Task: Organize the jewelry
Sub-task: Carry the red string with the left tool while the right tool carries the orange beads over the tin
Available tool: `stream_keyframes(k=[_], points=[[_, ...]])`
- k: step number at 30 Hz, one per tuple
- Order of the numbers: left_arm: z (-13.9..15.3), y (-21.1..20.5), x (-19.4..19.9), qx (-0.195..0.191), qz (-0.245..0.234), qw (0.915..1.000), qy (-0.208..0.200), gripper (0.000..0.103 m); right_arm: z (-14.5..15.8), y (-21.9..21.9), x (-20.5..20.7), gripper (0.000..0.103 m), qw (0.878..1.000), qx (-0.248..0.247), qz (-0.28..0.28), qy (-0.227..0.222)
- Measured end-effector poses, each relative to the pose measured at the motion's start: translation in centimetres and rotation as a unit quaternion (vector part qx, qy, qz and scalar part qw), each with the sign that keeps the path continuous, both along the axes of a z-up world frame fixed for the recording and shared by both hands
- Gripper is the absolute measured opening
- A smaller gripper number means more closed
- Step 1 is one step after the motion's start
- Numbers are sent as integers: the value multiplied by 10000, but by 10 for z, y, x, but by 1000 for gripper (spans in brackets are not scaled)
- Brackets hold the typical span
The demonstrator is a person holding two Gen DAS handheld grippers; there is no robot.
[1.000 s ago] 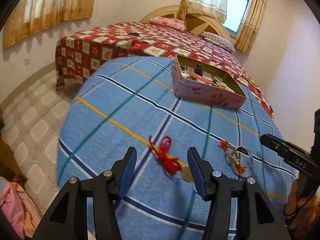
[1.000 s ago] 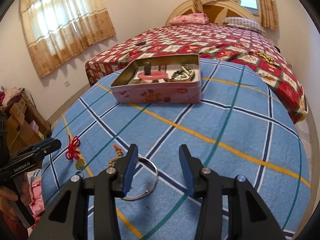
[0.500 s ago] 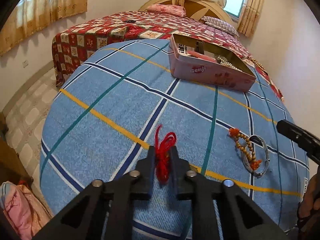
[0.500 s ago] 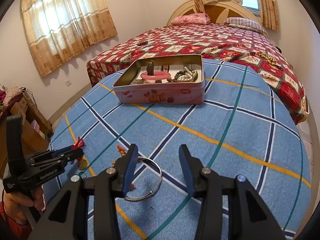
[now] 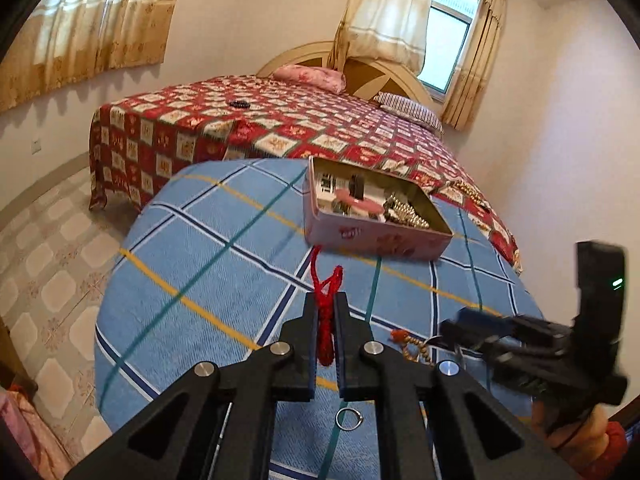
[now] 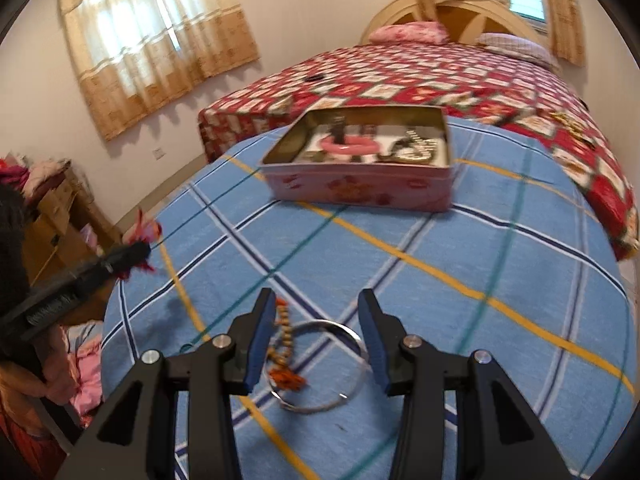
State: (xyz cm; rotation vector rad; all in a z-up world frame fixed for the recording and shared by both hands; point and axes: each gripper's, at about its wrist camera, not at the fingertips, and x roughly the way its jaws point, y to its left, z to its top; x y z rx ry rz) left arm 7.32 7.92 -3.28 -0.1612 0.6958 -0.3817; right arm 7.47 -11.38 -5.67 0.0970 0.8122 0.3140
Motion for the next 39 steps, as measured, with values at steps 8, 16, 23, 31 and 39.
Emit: stream_keyframes(k=[8,16,23,31,39], points=[[-5,2,1,-14,64,9999,104,6,-24,44,13,46,9955,-607,655,313],[-6,4,3,13,64,9999,106,6,-30,48,16,12,9897,-1144,796,311],[-5,3,3,-28,80,9999,85,6,-3,0,20,10,9980,381,412,290],[1,-17,9,-19,-156,9999,8,6,48,-44,14,10,9857,1662,146,-254],[6,-41,19,12,-454,9989,-70,6,48,-58,26,10,9882,1468,-259,-342]])
